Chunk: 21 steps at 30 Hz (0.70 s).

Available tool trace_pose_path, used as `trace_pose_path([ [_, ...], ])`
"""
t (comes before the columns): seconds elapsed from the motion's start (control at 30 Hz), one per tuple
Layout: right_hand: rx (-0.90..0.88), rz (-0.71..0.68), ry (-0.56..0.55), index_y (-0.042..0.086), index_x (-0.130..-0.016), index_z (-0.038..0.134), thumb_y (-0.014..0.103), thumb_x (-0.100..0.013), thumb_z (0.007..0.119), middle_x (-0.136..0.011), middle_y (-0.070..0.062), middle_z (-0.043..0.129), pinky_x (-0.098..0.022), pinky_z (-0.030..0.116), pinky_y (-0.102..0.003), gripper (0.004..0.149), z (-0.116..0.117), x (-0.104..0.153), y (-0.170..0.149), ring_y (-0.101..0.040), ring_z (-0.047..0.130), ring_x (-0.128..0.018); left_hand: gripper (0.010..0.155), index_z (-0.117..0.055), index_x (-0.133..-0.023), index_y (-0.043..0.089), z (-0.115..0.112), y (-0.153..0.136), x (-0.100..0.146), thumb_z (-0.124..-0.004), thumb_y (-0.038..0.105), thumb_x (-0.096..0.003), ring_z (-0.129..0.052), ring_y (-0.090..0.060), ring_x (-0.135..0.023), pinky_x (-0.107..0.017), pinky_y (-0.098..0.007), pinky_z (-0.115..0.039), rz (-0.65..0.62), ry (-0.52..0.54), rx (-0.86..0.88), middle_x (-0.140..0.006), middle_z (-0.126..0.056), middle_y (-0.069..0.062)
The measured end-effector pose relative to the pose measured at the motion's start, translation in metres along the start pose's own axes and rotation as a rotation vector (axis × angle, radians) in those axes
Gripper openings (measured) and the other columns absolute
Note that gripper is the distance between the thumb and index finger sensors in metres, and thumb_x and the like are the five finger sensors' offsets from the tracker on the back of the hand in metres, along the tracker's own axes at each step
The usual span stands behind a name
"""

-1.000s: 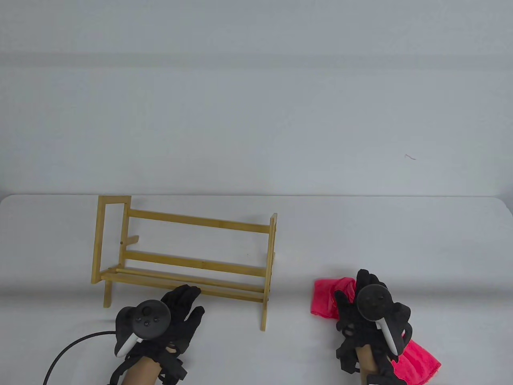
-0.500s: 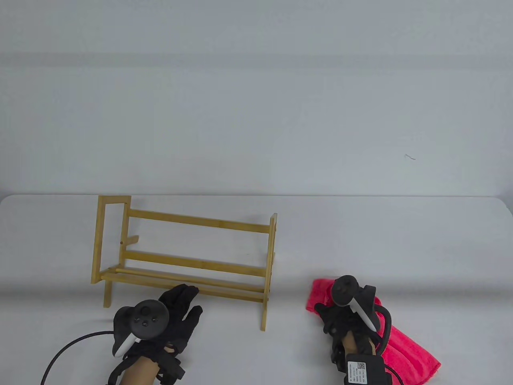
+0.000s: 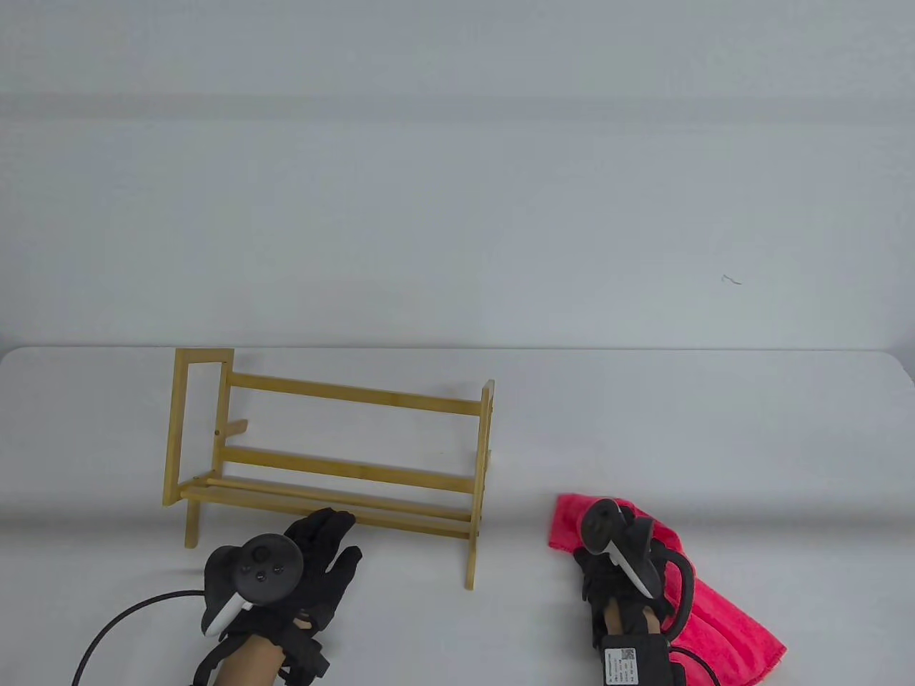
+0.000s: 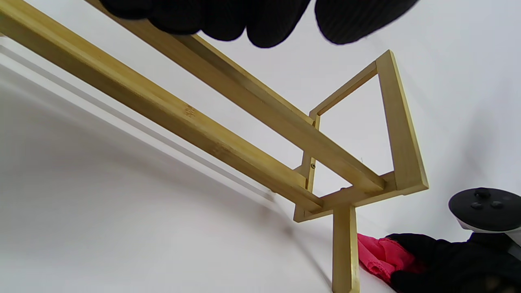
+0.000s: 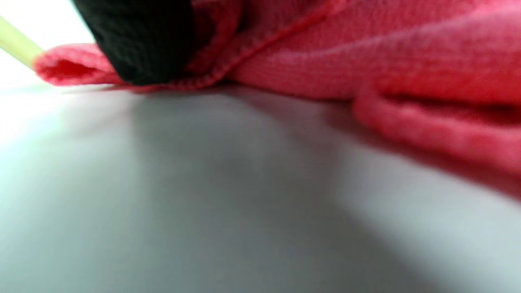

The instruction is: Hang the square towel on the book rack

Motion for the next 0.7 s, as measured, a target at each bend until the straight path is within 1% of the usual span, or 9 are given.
trace_pose_path([
  [0.1,-0.032,0.011,-0.053,0.034,-0.097,0.051,0.040,-0.044,0.080,-0.103,0.000,0.050,-0.071,0.053,-0.050,0.060,-0.006,0.001,-0.004,-0.025,0.067,-0.096,0.059,-0.054,-0.104,0.010,0.000,0.000,0.000,-0.066,0.043,-0.0561,-0.053,-0.047,-0.095,-0.067,-0.059,-0.054,0.001,-0.001,0.001,-0.105,-0.049,-0.021],
  [0.2,-0.044,0.014,-0.099,0.034,-0.094,0.058,0.035,-0.044,0.081,-0.100,0.000,0.058,-0.069,0.058,-0.048,0.055,-0.012,0.003,-0.007,-0.023,0.075,-0.092,0.059,-0.054,-0.104,0.010,-0.001,0.001,0.000,-0.066,0.043,-0.0561,-0.053,-0.047,-0.095,-0.067,-0.059,-0.054,0.002,-0.008,0.000,-0.105,-0.049,-0.021],
  [0.37,-0.066,0.000,-0.199,0.031,-0.087,0.070,0.028,-0.042,0.084,-0.090,-0.001,0.074,-0.064,0.067,-0.045,0.047,-0.022,0.009,-0.011,-0.021,0.088,-0.079,0.059,-0.055,-0.104,0.010,-0.003,0.002,-0.001,-0.066,0.043,-0.0561,-0.053,-0.047,-0.095,-0.067,-0.059,-0.054,0.001,-0.019,-0.002,-0.105,-0.049,-0.021],
  [0.5,-0.098,-0.020,-0.250,0.029,-0.084,0.075,0.025,-0.041,0.086,-0.085,-0.002,0.080,-0.061,0.070,-0.044,0.045,-0.031,0.013,-0.014,-0.021,0.094,-0.071,0.059,-0.054,-0.104,0.010,-0.003,0.002,-0.001,-0.066,0.043,-0.0561,-0.053,-0.047,-0.095,-0.067,-0.059,-0.054,0.000,-0.020,0.001,-0.105,-0.049,-0.021],
  [0.7,-0.184,-0.031,-0.309,0.029,-0.084,0.075,0.024,-0.041,0.086,-0.084,-0.002,0.081,-0.061,0.070,-0.045,0.045,-0.054,0.027,-0.018,-0.022,0.094,-0.070,0.059,-0.054,-0.104,0.010,-0.003,0.003,-0.002,-0.066,0.043,-0.0562,-0.053,-0.047,-0.095,-0.067,-0.059,-0.054,-0.002,-0.023,0.006,-0.105,-0.049,-0.021],
])
Point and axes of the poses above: the tracker on the back of each hand, its own y axis roughly to the thumb side, its own x axis roughly from the fingertips to the wrist, z = x × y, the point moved 4 cm from there along -x, roughly from the wrist to the fingertips
